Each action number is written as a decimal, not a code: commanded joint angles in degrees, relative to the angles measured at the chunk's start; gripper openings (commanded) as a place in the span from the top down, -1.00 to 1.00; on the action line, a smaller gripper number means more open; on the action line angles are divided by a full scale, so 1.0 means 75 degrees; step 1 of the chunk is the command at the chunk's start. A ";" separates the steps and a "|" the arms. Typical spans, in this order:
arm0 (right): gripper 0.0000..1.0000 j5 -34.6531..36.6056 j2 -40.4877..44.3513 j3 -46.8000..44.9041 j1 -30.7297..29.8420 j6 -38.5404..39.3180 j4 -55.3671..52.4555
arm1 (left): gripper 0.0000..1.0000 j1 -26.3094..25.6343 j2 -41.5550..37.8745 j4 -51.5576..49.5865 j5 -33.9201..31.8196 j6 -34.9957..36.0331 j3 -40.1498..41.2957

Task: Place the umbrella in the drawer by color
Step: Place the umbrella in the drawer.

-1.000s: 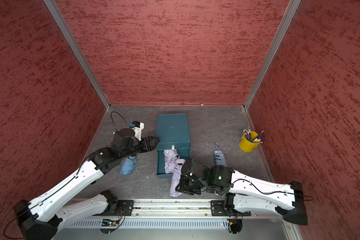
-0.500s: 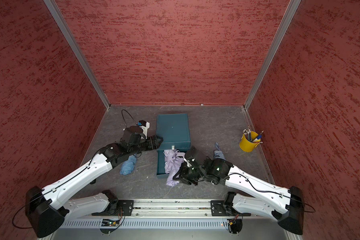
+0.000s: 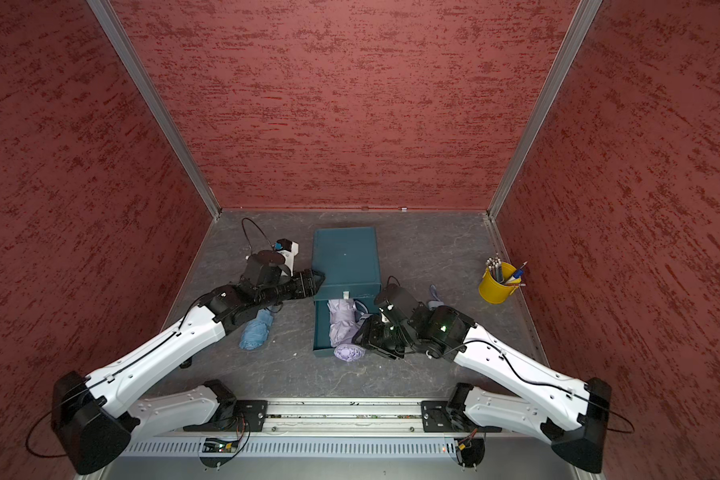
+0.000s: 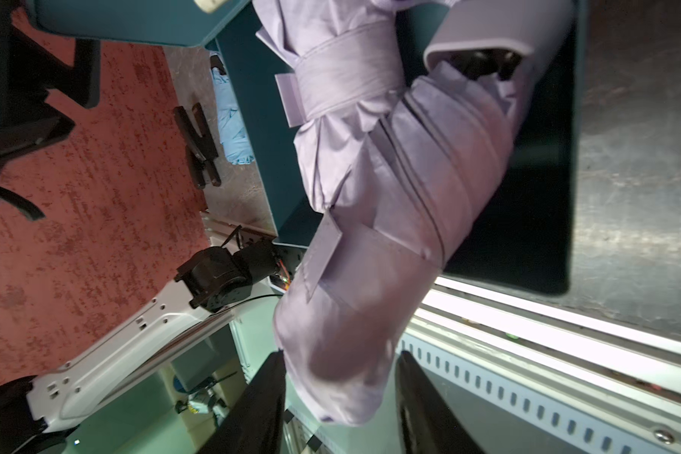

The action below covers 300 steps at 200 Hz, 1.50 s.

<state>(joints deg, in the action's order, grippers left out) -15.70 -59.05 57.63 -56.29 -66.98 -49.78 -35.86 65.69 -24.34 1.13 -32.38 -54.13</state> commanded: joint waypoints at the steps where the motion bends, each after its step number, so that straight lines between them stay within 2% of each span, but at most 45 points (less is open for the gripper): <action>1: -0.15 0.0655 -0.0096 0.0395 -0.0434 0.0188 -0.0290 | -0.48 0.0093 0.0159 -0.0043 0.0018 0.0236 0.0022; 9: -0.22 0.0849 -0.0201 0.0556 -0.0642 0.0197 -0.0402 | -0.48 0.0121 0.0187 -0.0009 0.0076 0.0233 0.0076; 34: -0.24 0.1459 -0.0422 0.0824 -0.1155 0.0018 -0.0583 | -0.42 0.0187 0.0304 0.0029 0.0213 0.0190 0.0129; 59: -0.10 0.1797 -0.0624 0.0821 -0.1433 -0.0156 -0.0560 | -0.32 0.0199 0.0457 0.0043 0.0353 0.0232 0.0133; 95: 0.49 0.2385 -0.0674 0.0963 -0.1531 -0.0222 -0.1105 | -0.21 0.0199 0.0562 -0.0113 0.0235 0.0319 0.0111; 128: 1.00 0.2495 -0.0601 0.0977 -0.1535 0.0033 -0.1101 | -0.08 0.0222 0.0604 -0.0274 0.0000 0.0362 0.0103; 155: 1.00 0.2407 -0.0541 0.0946 -0.1528 0.0777 -0.0643 | 0.08 0.0234 0.0661 -0.0357 -0.0067 0.0368 0.0102; 170: 1.00 0.2688 -0.0670 0.1173 -0.1519 0.1040 -0.1025 | 0.11 0.0236 0.0694 -0.0388 -0.0093 0.0374 0.0090; 209: 1.00 0.3556 -0.1162 0.1541 -0.1512 0.1255 -0.1927 | 0.13 0.0236 0.0688 -0.0435 -0.0087 0.0419 0.0091; 239: 1.00 0.3795 -0.1492 0.1684 -0.1505 0.1356 -0.1967 | 0.11 0.0246 0.0687 -0.0457 -0.0053 0.0439 0.0116; 266: 0.42 0.3659 -0.1487 0.1543 -0.1506 0.1376 -0.1695 | 0.07 0.0256 0.0687 -0.0412 0.0002 0.0462 0.0139; 293: 0.26 0.3515 -0.1432 0.1192 -0.1506 0.1256 -0.1312 | 0.06 0.0281 0.0710 -0.0386 0.0026 0.0470 0.0158; 300: 0.15 0.3506 -0.1421 0.1147 -0.1508 0.1244 -0.1282 | 0.06 0.0301 0.0721 -0.0387 0.0037 0.0473 0.0140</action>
<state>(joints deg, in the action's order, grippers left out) 9.37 -70.22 67.96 -67.70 -57.49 -60.97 -34.11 68.99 -19.27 1.58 -30.98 -54.87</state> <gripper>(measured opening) 0.370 0.468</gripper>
